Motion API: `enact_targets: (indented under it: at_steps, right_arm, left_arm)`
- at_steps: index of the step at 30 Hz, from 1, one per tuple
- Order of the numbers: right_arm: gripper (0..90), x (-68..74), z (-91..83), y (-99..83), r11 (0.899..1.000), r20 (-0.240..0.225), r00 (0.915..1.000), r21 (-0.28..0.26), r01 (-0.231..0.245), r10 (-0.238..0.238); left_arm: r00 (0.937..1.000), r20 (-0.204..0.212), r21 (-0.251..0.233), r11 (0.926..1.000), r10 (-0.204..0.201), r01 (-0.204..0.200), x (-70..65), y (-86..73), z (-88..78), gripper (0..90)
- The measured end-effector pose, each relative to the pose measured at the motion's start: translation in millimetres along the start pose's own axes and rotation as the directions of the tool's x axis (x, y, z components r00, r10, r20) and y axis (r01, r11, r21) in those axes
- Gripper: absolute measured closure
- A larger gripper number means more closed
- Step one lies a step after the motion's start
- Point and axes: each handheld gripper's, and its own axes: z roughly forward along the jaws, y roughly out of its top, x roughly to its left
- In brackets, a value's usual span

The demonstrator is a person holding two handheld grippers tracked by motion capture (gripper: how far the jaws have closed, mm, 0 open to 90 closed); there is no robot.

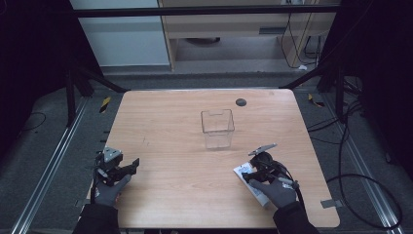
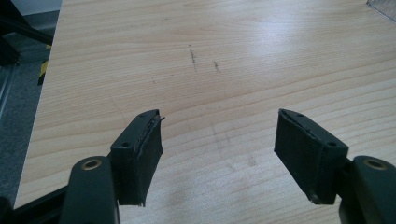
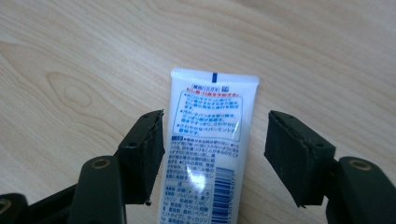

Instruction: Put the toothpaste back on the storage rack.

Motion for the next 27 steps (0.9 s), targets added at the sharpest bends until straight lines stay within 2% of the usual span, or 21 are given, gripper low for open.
enact_targets:
  at_steps: [14,21,27]
  right_arm:
    - [33.6,1.1,12.0,-4.8,0.998,-0.015,0.9997,0.062,-0.017,0.018]
    - [32.8,1.7,19.3,-6.1,0.996,-0.022,0.9998,0.088,0.002,0.000]
    - [34.9,1.0,23.4,-7.0,0.995,-0.014,0.9999,0.098,-0.003,0.004]
  left_arm:
    - [1.0000,0.002,0.000,1.0000,0.001,-0.001,0.1,-0.1,0.1,31.1]
    - [1.0000,0.002,0.002,1.0000,0.003,-0.003,0.1,0.0,0.2,31.1]
    - [1.0000,0.002,0.004,1.0000,0.002,-0.002,-0.1,0.1,0.6,31.1]
